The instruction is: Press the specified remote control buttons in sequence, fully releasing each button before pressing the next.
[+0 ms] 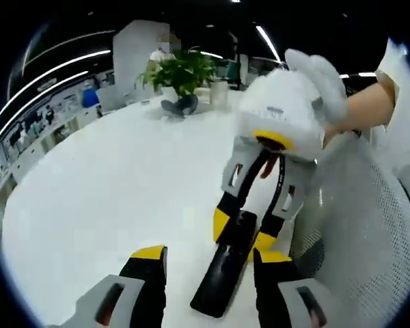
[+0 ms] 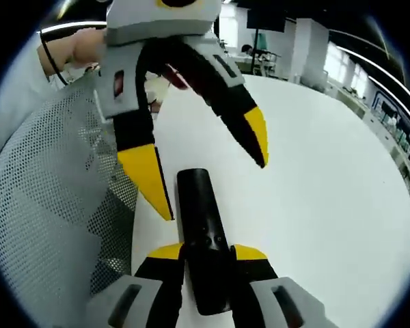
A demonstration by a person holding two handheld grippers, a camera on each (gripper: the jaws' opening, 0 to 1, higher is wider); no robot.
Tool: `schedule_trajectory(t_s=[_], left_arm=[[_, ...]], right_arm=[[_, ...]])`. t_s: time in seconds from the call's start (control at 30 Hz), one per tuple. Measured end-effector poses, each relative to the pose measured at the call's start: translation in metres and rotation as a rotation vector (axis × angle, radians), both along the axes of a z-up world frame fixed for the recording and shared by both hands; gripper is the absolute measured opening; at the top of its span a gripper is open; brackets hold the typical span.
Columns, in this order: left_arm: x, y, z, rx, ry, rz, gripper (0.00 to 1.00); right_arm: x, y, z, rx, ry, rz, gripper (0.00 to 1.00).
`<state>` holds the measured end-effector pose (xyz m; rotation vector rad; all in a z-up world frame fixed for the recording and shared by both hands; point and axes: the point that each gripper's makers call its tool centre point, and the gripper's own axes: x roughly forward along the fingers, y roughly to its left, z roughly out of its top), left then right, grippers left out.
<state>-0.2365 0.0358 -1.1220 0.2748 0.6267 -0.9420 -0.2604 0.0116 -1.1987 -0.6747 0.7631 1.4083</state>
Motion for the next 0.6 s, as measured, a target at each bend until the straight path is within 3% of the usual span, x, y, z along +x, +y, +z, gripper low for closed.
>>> schedule_trajectory(t_s=[0.23,0.4,0.6], left_arm=[[0.017,0.027,0.063,-0.235,-0.132,0.270,0.75],[0.016,0.048,0.095,-0.237,-0.256,0.365,0.83],[0.009,0.061,0.123,-0.281,-0.324,0.435,0.91]], right_arm=[[0.002,-0.002,0.000,0.019,0.024,-0.019,0.24],[0.000,-0.009,0.001,0.014,0.034,-0.035,0.26],[0.001,-0.017,0.001,0.004,0.032,-0.051,0.26]])
